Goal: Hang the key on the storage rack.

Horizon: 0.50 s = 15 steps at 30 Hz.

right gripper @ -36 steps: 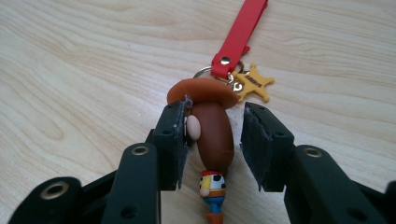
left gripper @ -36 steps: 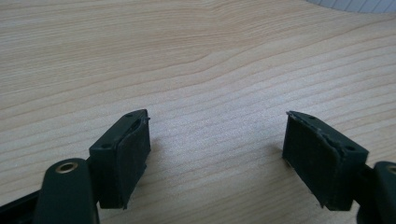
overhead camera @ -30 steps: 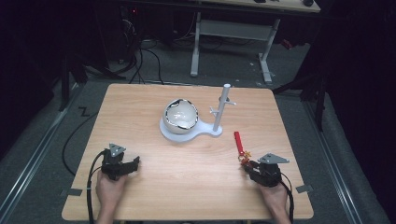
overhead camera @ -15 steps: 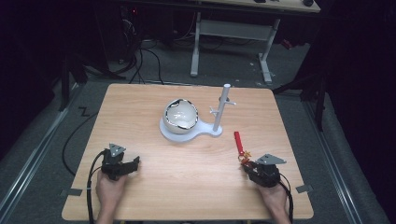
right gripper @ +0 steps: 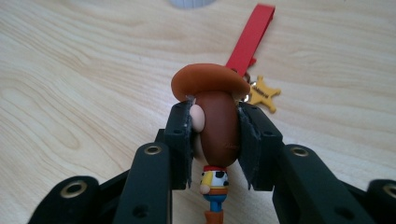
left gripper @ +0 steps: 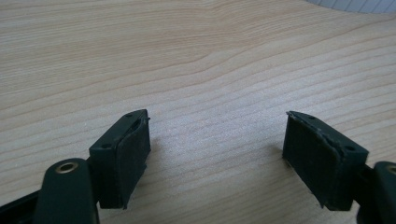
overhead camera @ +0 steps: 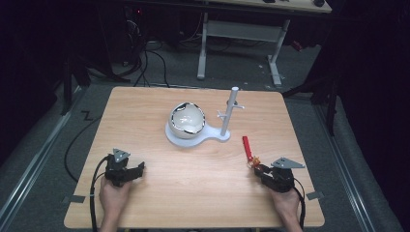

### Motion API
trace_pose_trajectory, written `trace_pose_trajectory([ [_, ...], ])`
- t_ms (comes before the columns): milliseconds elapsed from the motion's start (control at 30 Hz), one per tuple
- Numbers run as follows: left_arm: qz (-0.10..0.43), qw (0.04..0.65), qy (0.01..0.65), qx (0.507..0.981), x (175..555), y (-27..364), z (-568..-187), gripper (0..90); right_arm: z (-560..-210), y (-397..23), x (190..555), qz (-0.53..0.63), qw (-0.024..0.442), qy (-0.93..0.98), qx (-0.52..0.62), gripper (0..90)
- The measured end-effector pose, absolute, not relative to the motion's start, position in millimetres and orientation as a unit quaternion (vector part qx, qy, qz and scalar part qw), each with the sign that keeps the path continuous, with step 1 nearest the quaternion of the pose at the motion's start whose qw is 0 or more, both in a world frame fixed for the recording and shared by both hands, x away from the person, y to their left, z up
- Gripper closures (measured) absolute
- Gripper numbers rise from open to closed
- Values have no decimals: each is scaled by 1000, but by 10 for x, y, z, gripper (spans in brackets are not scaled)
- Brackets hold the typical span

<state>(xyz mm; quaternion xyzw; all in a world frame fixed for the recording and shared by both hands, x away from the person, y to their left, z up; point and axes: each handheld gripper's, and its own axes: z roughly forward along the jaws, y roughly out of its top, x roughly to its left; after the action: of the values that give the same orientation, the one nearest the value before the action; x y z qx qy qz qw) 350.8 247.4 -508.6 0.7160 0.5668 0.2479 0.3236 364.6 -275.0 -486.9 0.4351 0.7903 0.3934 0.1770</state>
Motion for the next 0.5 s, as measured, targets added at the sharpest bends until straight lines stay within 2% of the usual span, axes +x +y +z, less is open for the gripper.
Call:
trace_pose_trajectory([
  [500,248,324,567,716,3511,2474,-5086,236,-4428,-2899,3691,457,198,754,429,672],
])
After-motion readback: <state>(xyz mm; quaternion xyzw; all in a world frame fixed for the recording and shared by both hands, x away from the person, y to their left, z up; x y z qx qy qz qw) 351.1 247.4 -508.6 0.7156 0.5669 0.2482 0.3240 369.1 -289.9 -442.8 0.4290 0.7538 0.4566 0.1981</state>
